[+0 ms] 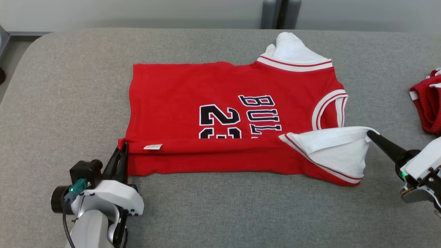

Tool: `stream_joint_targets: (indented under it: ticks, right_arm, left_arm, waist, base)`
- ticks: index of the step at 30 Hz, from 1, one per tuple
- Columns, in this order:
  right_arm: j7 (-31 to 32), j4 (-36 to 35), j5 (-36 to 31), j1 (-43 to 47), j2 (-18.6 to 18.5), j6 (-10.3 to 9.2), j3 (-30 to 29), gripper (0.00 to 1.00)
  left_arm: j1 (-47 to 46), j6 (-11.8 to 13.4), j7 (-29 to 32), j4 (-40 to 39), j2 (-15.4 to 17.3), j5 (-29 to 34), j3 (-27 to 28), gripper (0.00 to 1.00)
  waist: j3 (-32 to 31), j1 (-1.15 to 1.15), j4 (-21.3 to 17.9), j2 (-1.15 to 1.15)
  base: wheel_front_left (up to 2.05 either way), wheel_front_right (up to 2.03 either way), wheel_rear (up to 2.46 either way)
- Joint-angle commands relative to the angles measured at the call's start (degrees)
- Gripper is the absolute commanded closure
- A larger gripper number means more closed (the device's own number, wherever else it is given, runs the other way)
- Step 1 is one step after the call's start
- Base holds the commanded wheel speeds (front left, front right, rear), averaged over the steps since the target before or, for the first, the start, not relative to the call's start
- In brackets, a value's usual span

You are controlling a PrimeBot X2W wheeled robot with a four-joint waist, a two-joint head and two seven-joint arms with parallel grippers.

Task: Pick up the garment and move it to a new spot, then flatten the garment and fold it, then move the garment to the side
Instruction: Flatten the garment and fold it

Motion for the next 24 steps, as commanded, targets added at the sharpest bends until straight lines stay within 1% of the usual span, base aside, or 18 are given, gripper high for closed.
stream_joint_targets:
  ticks: [1,9,19,24]
  right_arm:
    - [-0.1,0.4,-0.1,-0.8,0.0,0.04,0.2,1.00]
    - [-0.5,4.6,-0.7,-5.4,2.4,0.04,2.8,1.00]
    - [-1.1,9.4,-0.6,-8.9,4.6,0.04,4.8,1.00]
    - [-0.3,11.0,-0.6,-10.3,5.7,0.04,6.1,1.00]
  left_arm:
    - [-1.2,0.3,-0.1,0.1,0.3,-0.1,-0.1,1.00]
    - [-4.6,0.6,-0.1,2.0,0.3,0.3,-2.0,1.00]
    - [-7.3,1.2,-0.1,4.0,0.3,-0.1,-2.9,1.00]
    - [-8.2,1.9,-0.1,5.0,0.3,-0.6,-3.8,1.00]
  waist:
    - [0.5,0.00,0.2,0.00]
    - [2.4,0.00,0.5,0.00]
    - [4.0,0.00,0.6,0.00]
    - [4.8,0.00,0.6,0.00]
  base:
    - [0.00,0.00,0.00]
    - [0.00,0.00,0.00]
    - [0.00,0.00,0.00]
    - [0.00,0.00,0.00]
